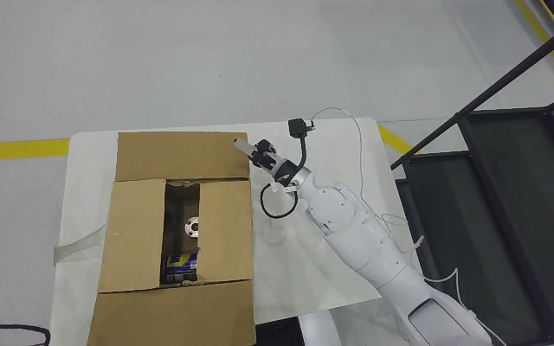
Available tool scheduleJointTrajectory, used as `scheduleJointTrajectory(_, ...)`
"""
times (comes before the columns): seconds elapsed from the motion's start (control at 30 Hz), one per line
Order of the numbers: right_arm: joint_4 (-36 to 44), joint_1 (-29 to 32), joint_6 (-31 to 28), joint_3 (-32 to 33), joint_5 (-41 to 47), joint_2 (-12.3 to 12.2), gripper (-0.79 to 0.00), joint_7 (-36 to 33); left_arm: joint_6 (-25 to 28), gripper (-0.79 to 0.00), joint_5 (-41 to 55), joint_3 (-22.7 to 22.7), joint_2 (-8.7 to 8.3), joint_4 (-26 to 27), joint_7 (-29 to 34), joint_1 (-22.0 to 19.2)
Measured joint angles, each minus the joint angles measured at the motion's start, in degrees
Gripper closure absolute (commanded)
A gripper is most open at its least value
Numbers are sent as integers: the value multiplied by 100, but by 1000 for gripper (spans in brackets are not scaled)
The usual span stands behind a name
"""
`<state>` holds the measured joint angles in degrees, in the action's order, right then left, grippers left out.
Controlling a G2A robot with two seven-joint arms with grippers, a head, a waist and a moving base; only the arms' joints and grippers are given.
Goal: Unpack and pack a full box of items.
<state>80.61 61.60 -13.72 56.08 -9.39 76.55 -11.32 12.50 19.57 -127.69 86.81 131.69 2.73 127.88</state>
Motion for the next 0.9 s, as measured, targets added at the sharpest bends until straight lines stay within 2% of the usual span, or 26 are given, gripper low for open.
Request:
scheduleJointTrajectory(0.5, -72, -98, -446, -98, 111, 104, -785, -154, 0, -785, 0, 0, 0, 0, 0, 0)
scheduleJointTrajectory(0.9, 645, 362, -831, 239, -110, 35, -785, -33, 0, -785, 0, 0, 0, 0, 0, 0)
